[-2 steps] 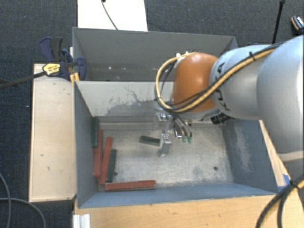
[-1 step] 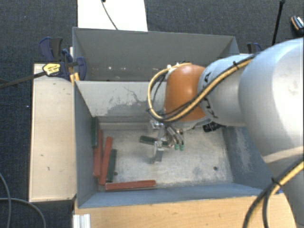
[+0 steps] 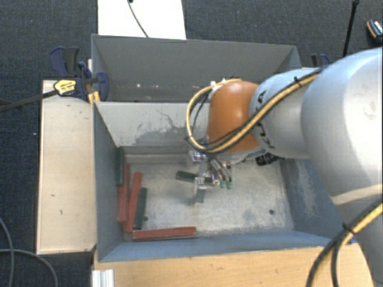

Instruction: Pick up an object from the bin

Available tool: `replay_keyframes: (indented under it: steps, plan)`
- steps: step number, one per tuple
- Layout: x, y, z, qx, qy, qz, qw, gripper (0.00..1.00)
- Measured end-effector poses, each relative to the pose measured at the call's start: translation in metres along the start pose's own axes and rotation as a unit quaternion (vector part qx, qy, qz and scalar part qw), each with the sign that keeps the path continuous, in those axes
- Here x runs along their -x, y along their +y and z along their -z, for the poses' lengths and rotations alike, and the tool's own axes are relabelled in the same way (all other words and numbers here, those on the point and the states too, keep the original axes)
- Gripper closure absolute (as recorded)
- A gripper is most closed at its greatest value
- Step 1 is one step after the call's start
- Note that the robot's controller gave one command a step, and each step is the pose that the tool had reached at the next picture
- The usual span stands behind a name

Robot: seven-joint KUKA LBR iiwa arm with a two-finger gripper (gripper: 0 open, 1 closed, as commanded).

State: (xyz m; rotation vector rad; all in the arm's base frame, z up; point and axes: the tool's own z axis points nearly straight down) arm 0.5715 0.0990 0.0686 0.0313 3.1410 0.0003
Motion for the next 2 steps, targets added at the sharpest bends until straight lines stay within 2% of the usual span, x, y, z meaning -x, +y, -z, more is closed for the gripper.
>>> replay_keyframes:
  steps: [1,2]
  plan:
    - [0.0,0.0,0.0,0.0,-0.0002,0.001,1.0,1.0]
    - [0.002,0.0,0.056,0.001,-0.0038,0.002,1.0,1.0]
